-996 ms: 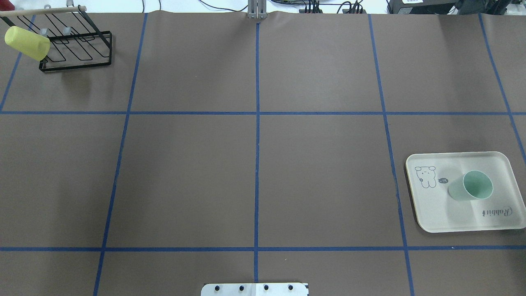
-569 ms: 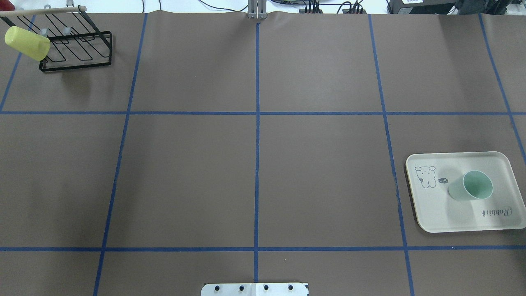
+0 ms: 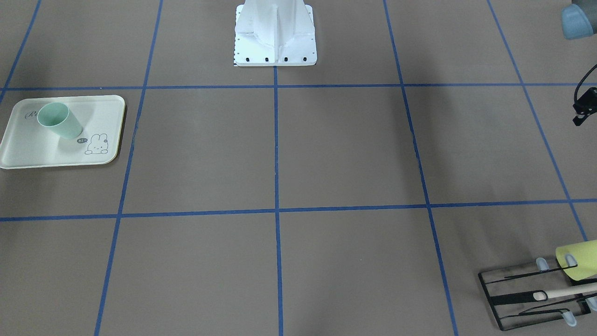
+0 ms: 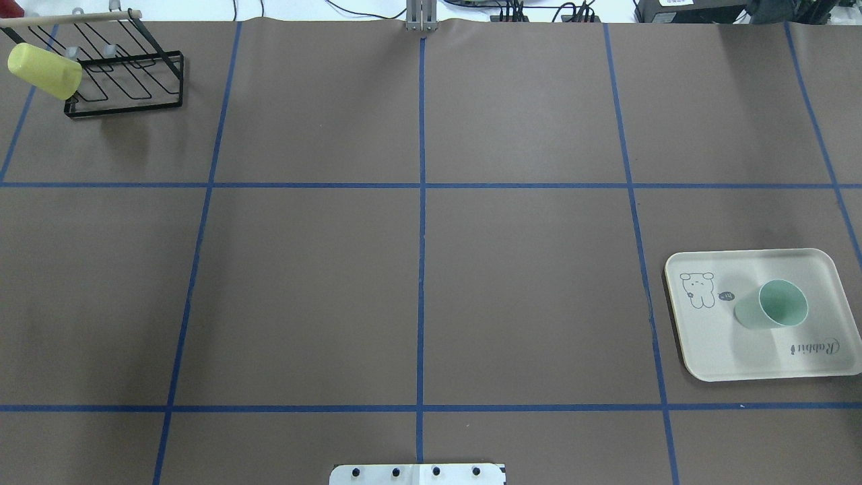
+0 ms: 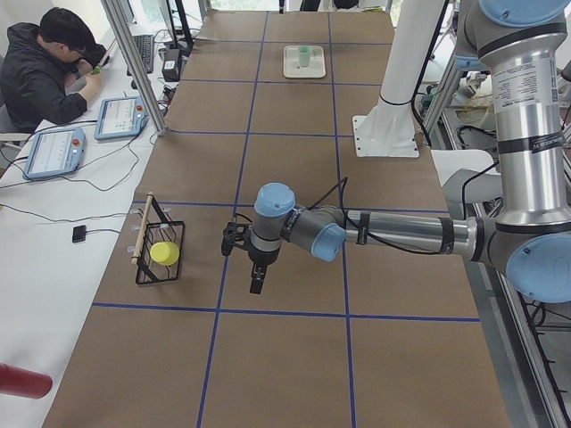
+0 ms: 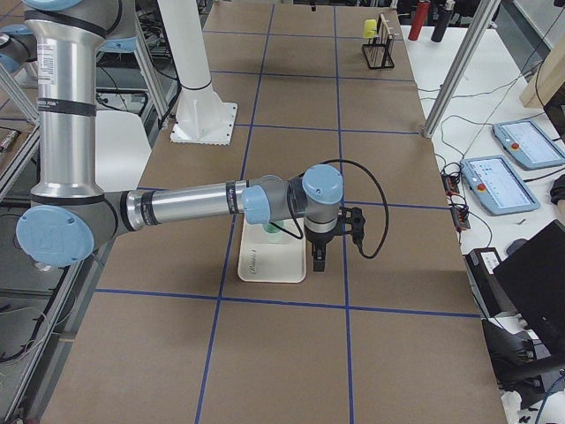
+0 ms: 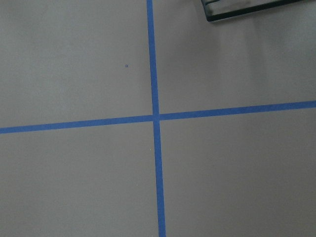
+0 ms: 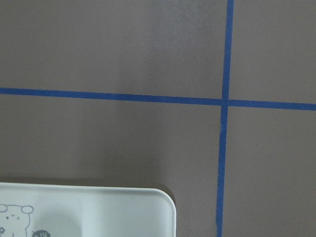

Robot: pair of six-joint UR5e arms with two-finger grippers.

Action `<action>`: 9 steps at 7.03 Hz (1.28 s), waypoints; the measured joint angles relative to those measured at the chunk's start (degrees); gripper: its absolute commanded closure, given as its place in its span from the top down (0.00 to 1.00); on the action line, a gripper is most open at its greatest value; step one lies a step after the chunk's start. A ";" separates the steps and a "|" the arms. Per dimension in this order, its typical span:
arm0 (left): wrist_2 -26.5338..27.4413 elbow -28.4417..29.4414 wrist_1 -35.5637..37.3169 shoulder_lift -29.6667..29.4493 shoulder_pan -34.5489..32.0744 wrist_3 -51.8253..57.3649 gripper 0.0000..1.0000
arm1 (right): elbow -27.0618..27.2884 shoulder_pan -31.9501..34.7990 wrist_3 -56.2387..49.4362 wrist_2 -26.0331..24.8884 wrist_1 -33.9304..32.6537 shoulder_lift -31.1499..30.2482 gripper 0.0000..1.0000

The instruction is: Left arm grabs green cup and hands to right arm on tray

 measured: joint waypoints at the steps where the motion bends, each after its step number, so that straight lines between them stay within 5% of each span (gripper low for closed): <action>1: -0.37 -0.26 4.75 -0.74 -1.57 4.65 1.00 | 0.07 0.65 -0.24 0.29 -3.24 1.58 0.99; 4: -2.35 0.34 16.17 -4.01 -7.44 14.54 1.00 | -0.46 2.00 -3.67 2.89 -5.02 0.94 0.99; 6: -8.14 1.84 17.48 -3.73 -10.82 18.00 1.00 | -1.05 2.18 -6.05 3.00 -4.63 -0.52 0.99; 9: -9.77 2.87 17.64 -3.67 -13.38 21.33 1.00 | -2.18 2.17 -6.49 2.99 -4.58 -0.76 0.99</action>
